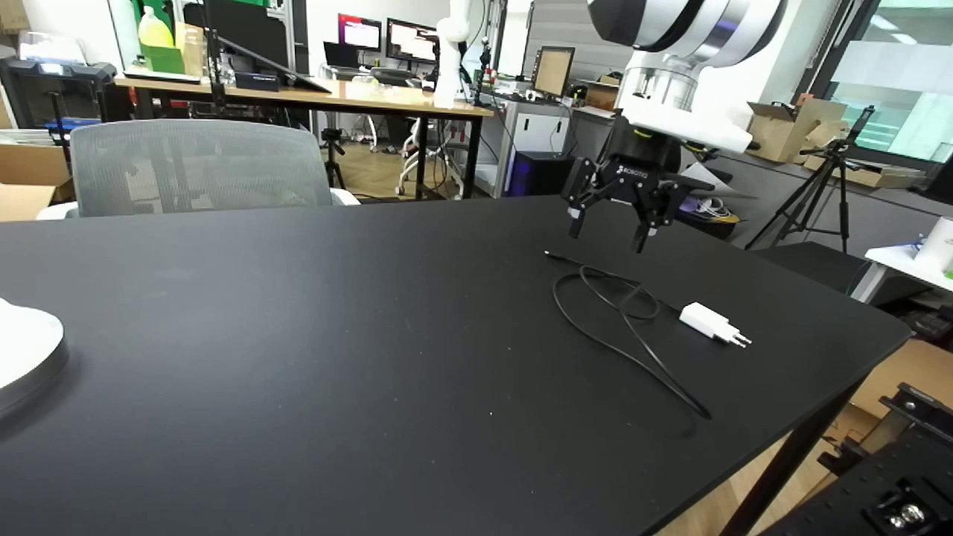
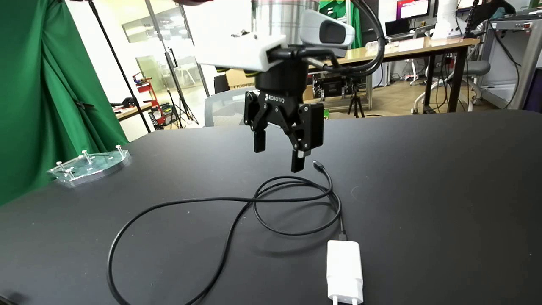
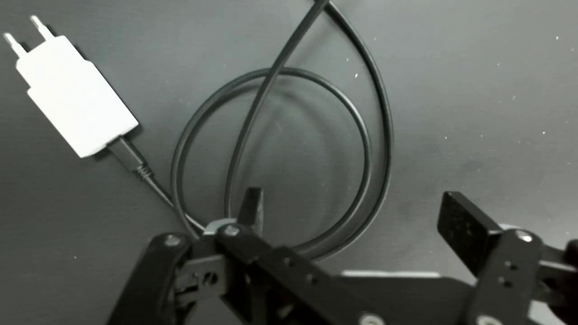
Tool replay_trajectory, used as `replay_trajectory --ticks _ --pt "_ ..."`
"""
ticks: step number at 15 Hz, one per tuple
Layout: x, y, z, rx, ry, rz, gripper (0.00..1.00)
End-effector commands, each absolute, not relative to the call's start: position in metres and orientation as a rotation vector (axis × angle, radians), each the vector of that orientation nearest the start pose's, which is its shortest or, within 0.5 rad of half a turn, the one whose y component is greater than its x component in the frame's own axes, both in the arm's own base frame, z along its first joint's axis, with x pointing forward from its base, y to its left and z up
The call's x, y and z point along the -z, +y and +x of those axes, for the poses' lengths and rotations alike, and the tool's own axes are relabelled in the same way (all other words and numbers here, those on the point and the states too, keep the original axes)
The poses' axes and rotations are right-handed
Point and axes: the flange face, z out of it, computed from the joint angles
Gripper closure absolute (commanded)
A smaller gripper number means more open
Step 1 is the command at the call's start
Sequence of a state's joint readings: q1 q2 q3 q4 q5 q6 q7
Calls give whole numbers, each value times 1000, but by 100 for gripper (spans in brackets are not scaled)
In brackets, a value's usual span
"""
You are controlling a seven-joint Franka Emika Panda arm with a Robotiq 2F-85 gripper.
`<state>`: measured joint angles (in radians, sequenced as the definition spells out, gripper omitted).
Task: Move the charger to the left then move part of the cable to the right
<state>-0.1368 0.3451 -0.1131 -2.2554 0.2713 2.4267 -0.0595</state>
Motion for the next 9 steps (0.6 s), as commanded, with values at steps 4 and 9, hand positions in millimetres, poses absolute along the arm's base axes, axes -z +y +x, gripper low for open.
replay_trajectory --ticks 4,9 --pt "-191 -129 550 -239 595 -2933 0" --pt "-173 -121 562 -287 573 -2926 0"
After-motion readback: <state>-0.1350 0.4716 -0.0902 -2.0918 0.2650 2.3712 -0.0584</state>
